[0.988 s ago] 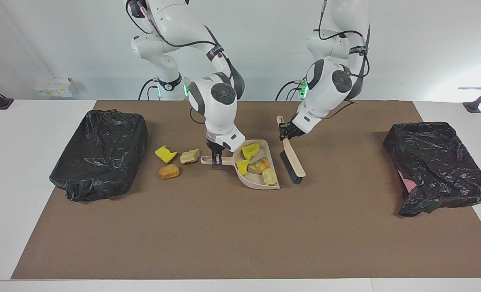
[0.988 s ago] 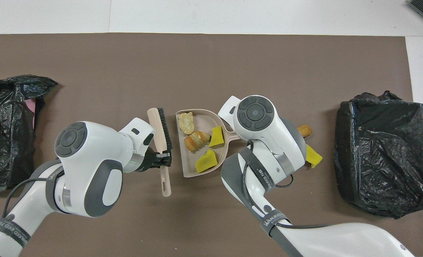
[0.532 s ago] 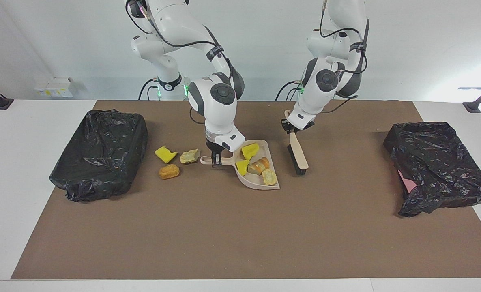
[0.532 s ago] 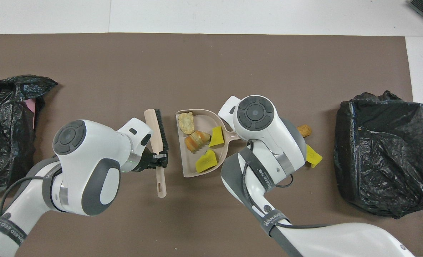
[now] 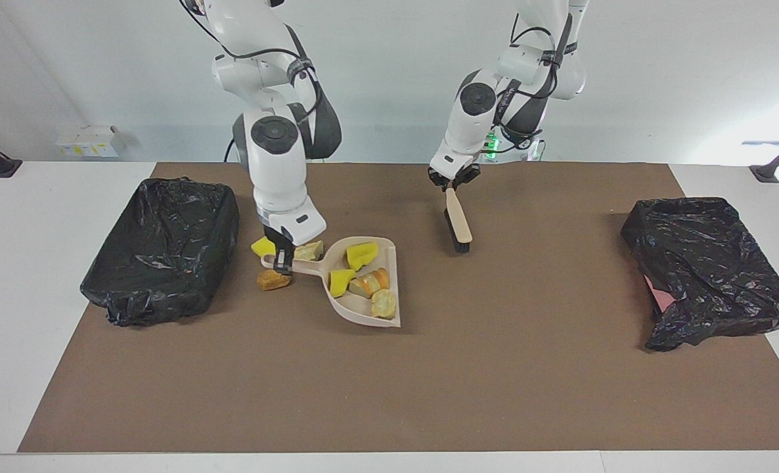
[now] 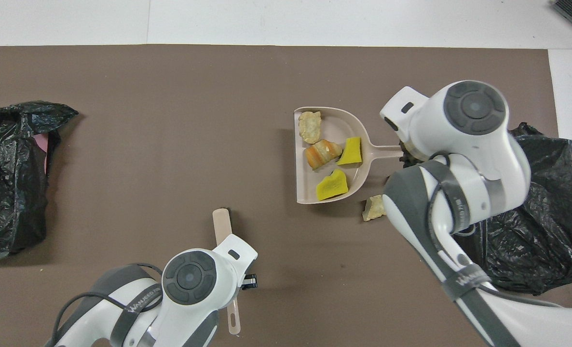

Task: Sweep and dump trash in bin
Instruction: 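Carry the dustpan to the black bag with the right gripper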

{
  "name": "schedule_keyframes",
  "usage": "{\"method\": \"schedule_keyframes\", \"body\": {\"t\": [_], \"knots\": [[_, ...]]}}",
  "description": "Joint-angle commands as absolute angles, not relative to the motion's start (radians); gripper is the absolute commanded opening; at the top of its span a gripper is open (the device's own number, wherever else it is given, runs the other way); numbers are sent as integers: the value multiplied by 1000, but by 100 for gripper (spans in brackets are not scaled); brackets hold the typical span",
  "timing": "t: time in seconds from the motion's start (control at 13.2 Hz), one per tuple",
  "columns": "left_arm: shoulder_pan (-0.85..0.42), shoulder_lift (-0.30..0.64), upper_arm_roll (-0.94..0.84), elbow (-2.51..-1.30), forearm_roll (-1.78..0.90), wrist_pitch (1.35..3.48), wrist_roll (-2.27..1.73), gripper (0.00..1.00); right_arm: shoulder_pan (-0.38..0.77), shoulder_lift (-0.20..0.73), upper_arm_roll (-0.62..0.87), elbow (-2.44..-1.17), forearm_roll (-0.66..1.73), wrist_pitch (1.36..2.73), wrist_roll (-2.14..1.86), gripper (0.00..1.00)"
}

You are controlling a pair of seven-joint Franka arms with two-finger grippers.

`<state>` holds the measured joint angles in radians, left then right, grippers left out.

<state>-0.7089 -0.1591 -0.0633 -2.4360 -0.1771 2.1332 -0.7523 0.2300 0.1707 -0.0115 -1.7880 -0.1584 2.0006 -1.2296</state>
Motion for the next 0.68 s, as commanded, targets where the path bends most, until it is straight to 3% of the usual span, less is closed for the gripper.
{"method": "schedule_keyframes", "body": {"t": [0.0, 0.15, 0.3, 0.61], "knots": [[-791, -155, -51, -2467, -160, 2181, -853, 0, 125, 60, 2, -1809, -152, 1967, -1320, 0], [-798, -150, -51, -2471, -161, 2197, -847, 0, 63, 9, 2, -1809, -152, 1916, -1365, 0], [-784, -124, -51, -2441, -164, 2194, -835, 99, -12, -46, 0, -1809, -152, 1896, -1422, 0], [-695, -111, -43, -2364, -164, 2183, -833, 100, -197, -83, -8, -1821, -80, 1865, -1641, 0]]}}
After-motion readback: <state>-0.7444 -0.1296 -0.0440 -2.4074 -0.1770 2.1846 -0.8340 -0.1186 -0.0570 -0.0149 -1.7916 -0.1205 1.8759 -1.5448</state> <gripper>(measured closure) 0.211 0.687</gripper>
